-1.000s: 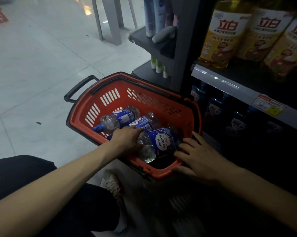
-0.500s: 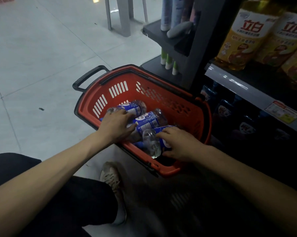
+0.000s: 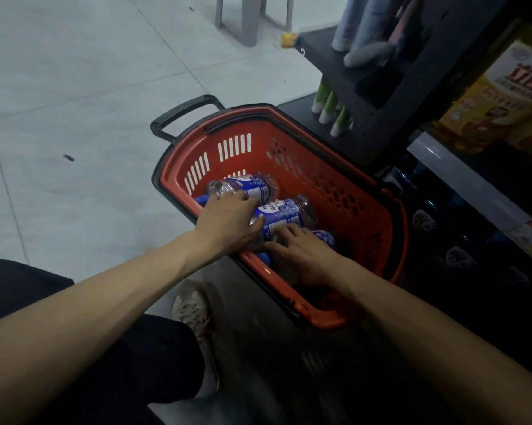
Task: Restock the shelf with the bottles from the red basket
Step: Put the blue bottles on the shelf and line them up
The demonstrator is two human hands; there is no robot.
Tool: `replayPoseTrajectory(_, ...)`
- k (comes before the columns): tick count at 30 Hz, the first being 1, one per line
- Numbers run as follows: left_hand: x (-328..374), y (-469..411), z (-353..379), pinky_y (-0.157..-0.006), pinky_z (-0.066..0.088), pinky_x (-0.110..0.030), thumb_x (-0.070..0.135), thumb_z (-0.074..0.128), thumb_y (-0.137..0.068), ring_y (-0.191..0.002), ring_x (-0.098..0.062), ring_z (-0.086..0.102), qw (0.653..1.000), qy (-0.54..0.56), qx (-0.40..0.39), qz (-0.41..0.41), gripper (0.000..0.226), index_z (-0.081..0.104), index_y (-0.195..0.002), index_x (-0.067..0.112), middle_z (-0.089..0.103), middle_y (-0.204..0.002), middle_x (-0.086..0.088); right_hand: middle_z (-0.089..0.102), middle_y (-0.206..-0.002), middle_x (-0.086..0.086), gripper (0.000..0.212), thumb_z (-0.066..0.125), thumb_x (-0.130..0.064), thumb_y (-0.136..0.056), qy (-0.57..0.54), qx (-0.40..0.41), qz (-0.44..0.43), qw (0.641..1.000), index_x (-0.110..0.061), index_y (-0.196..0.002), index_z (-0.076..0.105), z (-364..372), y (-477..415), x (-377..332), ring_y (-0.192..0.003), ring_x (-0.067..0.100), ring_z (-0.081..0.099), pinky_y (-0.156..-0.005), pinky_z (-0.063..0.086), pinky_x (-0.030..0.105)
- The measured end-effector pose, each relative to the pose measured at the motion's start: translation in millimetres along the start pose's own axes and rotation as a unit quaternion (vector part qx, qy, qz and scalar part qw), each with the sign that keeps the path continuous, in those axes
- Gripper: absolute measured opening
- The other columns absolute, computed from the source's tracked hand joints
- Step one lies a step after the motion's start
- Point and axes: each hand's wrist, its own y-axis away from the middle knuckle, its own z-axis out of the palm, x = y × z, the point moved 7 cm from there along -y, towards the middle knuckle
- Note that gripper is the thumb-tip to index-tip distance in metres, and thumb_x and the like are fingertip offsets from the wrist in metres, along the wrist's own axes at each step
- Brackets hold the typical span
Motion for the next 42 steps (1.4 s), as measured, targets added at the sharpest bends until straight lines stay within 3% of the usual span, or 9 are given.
replayPoseTrajectory(7, -7, 7, -22, -0.083, 0.053, -0.043, 0.035, 0.060, -0.098, -0.109, -0.031, 0.065, 0.988, 0.102, 0.104, -0.042, 0.042, 0.062, -0.137, 0.020, 0.068, -0.123, -0.006, 0.044, -0.128, 0.013, 0.086, 0.081, -0.050, -0.060, -0.110, 0.185, 0.142, 0.966, -0.022, -0.135, 0.050, -13, 18, 26, -0.107, 0.035, 0.048, -0.080, 0.055, 0.045)
replayPoseTrajectory(11, -15, 14, -22, -0.092, 0.054, -0.047, 0.032, 0.058, -0.100, -0.117, -0.026, 0.061, 0.974, 0.180, 0.113, -0.079, 0.043, 0.057, -0.142, 0.024, 0.065, -0.129, -0.002, 0.032, -0.133, 0.004, 0.105, 0.090, -0.047, -0.053, -0.200, 0.188, 0.258, 0.926, -0.029, -0.141, 0.037, -19, 31, 48, -0.117, 0.026, 0.044, -0.084, 0.056, 0.041)
replayPoseTrajectory(17, -14, 7, -16, -0.099, 0.053, -0.046, 0.028, 0.060, -0.099, -0.117, -0.024, 0.062, 0.962, 0.234, 0.098, -0.101, 0.043, 0.058, -0.142, 0.023, 0.065, -0.129, -0.004, 0.049, -0.129, 0.004, 0.115, 0.094, -0.041, -0.046, -0.329, 0.176, 0.313, 0.873, -0.039, -0.142, 0.033, -19, 37, 59, -0.113, 0.024, 0.058, -0.090, 0.056, 0.039)
replayPoseTrajectory(23, 6, -5, -1, -0.096, 0.054, -0.037, 0.020, 0.069, -0.091, -0.103, -0.022, 0.069, 0.945, 0.312, 0.025, -0.096, 0.044, 0.064, -0.135, 0.018, 0.072, -0.118, -0.005, 0.062, -0.123, -0.002, 0.117, 0.097, -0.057, -0.027, -0.468, 0.305, 0.402, 0.726, -0.032, -0.130, 0.047, -17, 71, 82, -0.112, 0.016, 0.062, -0.096, 0.055, 0.039)
replayPoseTrajectory(26, 24, -8, 8, -0.094, 0.052, -0.030, 0.025, 0.076, -0.089, -0.103, -0.017, 0.065, 0.942, 0.326, -0.040, -0.068, 0.055, 0.059, -0.141, 0.018, 0.069, -0.122, -0.003, 0.061, -0.128, 0.000, 0.109, 0.103, -0.041, -0.038, -0.497, 0.351, 0.405, 0.682, -0.024, -0.131, 0.048, -44, 93, 90, -0.117, 0.018, 0.061, -0.100, 0.051, 0.037)
replayPoseTrajectory(32, 92, -19, -13, -0.089, 0.056, -0.019, 0.027, 0.090, -0.077, -0.097, 0.003, 0.067, 0.886, 0.446, -0.128, 0.006, 0.070, 0.054, -0.137, 0.025, 0.067, -0.116, 0.015, 0.057, -0.134, -0.002, 0.110, 0.101, -0.038, -0.042, -0.495, 0.383, 0.344, 0.700, -0.031, -0.135, 0.042, -135, 131, 100, -0.121, 0.017, 0.058, -0.098, 0.054, 0.042)
replayPoseTrajectory(34, 116, -23, -31, -0.078, 0.060, -0.019, 0.012, 0.090, -0.075, -0.095, -0.001, 0.073, 0.842, 0.525, -0.118, 0.018, 0.063, 0.058, -0.128, 0.021, 0.076, -0.110, 0.004, 0.057, -0.127, -0.009, 0.104, 0.102, -0.028, -0.046, -0.494, 0.397, 0.309, 0.709, -0.030, -0.133, 0.044, -167, 148, 99, -0.116, 0.011, 0.059, -0.094, 0.055, 0.031)
replayPoseTrajectory(37, 143, -25, -60, -0.069, 0.056, -0.013, 0.005, 0.093, -0.070, -0.087, -0.002, 0.075, 0.818, 0.570, -0.073, 0.024, 0.057, 0.065, -0.117, 0.022, 0.079, -0.097, 0.015, 0.059, -0.116, -0.021, 0.095, 0.101, -0.029, -0.048, -0.479, 0.411, 0.273, 0.726, -0.034, -0.127, 0.048, -202, 173, 95, -0.106, -0.002, 0.061, -0.080, 0.053, 0.012)
replayPoseTrajectory(42, 185, -16, -53, -0.078, 0.061, -0.030, 0.015, 0.094, -0.063, -0.097, -0.020, 0.078, 0.727, 0.675, -0.127, -0.016, 0.061, 0.071, -0.119, 0.015, 0.080, -0.106, -0.002, 0.066, -0.125, -0.008, 0.075, 0.087, -0.023, -0.078, -0.540, 0.408, 0.246, 0.693, -0.025, -0.142, 0.048, -216, 231, 107, -0.110, 0.001, 0.066, -0.087, 0.058, 0.023)
